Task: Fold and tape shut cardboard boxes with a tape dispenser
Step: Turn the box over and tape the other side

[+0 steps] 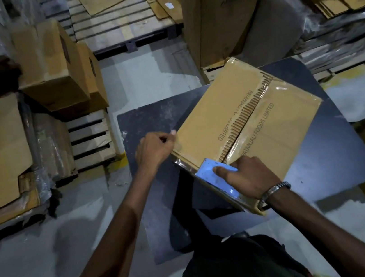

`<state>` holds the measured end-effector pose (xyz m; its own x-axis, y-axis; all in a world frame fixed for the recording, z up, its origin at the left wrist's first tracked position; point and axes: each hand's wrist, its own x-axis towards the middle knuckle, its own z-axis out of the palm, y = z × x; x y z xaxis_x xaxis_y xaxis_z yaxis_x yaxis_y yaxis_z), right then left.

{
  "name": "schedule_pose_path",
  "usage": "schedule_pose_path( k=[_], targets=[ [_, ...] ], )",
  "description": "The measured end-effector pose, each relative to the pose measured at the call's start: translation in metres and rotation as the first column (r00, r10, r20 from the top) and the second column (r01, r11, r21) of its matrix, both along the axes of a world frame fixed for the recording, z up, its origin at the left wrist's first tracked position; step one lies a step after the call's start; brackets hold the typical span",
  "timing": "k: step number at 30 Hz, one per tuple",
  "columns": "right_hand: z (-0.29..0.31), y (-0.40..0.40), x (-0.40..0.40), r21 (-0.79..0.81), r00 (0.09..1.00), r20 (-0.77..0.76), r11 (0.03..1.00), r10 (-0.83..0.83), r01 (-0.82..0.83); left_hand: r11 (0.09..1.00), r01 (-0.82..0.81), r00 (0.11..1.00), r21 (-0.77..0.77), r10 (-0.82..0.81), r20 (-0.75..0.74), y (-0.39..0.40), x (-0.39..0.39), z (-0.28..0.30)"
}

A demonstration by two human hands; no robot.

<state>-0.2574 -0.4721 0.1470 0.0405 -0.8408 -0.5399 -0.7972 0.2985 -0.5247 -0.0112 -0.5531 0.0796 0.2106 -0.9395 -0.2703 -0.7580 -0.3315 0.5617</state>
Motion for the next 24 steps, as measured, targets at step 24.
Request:
schedule_pose_path(
  k=[24],
  targets=[
    [-0.013,0.041,-0.067,0.005,0.999,0.020,0.999,-0.037,0.037,0.980,0.007,0.910,-0.200,0.077,0.408,0.025,-0.130,-0.028]
  ],
)
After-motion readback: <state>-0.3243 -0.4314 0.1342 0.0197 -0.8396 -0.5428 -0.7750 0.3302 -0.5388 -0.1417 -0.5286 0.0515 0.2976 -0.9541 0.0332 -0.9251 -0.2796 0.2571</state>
